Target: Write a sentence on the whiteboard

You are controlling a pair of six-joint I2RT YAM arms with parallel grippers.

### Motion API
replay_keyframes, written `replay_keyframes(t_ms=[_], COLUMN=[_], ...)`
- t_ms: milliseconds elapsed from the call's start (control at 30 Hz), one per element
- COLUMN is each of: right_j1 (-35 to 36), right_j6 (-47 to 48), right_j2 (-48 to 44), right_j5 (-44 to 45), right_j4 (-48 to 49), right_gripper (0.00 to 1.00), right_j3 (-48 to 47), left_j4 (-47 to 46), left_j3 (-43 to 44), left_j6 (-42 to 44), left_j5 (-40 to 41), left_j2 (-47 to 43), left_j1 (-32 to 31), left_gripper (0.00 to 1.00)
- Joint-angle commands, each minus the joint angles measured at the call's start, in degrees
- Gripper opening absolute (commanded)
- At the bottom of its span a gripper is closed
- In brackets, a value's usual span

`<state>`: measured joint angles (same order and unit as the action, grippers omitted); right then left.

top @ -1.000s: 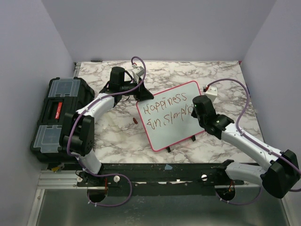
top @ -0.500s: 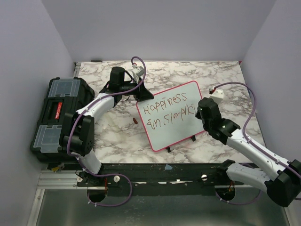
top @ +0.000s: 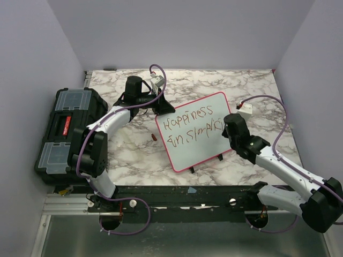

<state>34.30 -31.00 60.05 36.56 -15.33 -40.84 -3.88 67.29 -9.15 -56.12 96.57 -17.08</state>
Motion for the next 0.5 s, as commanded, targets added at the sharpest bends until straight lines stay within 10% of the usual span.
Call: replay_keyframes(t_ms=[0, 467], right_j1=[-1.0, -3.0], right_j6=[0.3, 0.3], right_j2=[1.0, 2.0], right_j5=[-1.8, -1.0], right_j4=[2.7, 3.0], right_gripper=[0.01, 0.01], right_j3=[1.4, 2.3], left_j4=[-5.3, -5.2], left_j3=[-0.2, -0.2], left_j6=[2.6, 2.5], left_j5=[-0.2, -0.2], left_j2=[-1.6, -1.6], left_j1=[0.9, 0.9], left_gripper=[0.00, 0.00])
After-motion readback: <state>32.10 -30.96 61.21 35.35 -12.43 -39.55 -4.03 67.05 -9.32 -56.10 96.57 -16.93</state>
